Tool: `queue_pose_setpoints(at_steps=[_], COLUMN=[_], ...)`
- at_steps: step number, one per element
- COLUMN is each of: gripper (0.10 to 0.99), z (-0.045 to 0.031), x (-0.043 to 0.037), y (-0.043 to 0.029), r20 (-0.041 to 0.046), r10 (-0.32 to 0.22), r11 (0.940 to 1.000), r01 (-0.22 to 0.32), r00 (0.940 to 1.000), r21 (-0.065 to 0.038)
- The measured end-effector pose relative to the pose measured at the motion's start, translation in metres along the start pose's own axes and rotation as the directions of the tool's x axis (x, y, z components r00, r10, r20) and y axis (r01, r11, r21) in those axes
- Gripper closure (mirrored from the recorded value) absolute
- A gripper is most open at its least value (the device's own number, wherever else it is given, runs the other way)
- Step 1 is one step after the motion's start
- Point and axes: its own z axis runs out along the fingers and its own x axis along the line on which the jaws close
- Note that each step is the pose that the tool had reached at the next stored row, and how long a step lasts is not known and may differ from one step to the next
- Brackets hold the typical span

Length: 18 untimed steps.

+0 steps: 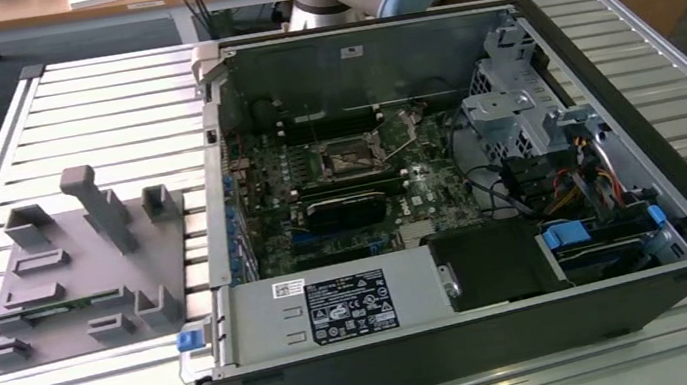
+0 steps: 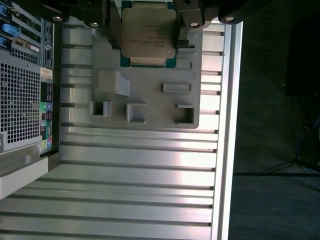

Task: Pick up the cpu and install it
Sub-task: 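Pick up the cpu and move it towards the insertion slot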

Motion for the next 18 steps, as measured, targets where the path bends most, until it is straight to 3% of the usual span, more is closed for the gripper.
queue_pose_setpoints(at_steps=[18], gripper=[0.561], z=[0.0001], x=[-0.0395], y=[-0.0012], r20=[0.0001], r10=[0.0], r11=[1.0], r01=[0.0], r00=[1.0], r21=[0.0])
